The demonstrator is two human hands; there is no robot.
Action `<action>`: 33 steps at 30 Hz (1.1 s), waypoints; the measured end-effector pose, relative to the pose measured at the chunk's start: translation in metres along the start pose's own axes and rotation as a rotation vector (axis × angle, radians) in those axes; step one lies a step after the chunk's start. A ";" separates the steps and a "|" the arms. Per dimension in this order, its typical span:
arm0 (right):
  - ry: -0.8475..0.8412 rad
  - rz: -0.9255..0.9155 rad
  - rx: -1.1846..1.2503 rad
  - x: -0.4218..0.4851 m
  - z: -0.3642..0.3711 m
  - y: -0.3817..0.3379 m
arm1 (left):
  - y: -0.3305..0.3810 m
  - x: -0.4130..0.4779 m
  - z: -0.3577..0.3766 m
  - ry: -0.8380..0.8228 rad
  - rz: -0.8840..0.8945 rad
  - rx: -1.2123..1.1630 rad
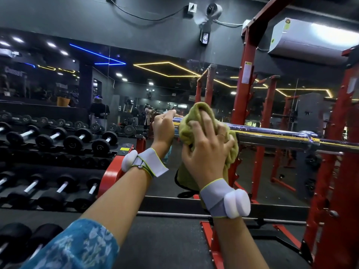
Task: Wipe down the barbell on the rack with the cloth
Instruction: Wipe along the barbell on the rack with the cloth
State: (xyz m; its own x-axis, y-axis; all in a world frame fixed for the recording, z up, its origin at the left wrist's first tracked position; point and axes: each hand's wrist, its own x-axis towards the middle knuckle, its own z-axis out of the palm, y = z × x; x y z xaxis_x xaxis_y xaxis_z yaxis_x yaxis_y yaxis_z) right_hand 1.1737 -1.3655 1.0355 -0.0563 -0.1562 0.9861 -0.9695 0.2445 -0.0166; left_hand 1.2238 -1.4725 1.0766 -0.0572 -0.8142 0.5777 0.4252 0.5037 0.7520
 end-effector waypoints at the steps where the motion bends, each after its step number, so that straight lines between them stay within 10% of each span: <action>1: -0.007 -0.036 0.006 -0.006 0.001 0.002 | -0.001 0.000 0.000 0.002 -0.002 0.001; 10: -0.043 0.283 0.005 0.001 -0.015 0.023 | 0.006 -0.008 -0.002 -0.049 0.163 0.245; 19: -0.024 0.103 -0.029 -0.016 -0.015 0.023 | 0.022 -0.005 -0.008 -0.075 0.764 1.041; 24: -0.102 0.299 -0.029 -0.002 -0.024 0.043 | 0.041 -0.015 0.023 -0.204 0.718 1.412; 33: -0.073 0.205 -0.042 -0.016 -0.029 0.074 | 0.031 -0.023 0.066 -0.297 0.669 1.342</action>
State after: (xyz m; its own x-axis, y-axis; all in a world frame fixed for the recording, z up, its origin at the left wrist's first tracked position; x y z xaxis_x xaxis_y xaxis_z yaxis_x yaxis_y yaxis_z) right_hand 1.1096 -1.3166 1.0229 -0.2695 -0.1674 0.9483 -0.9255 0.3172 -0.2070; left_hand 1.1784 -1.4189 1.1079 -0.4360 -0.3348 0.8354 -0.6507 0.7585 -0.0356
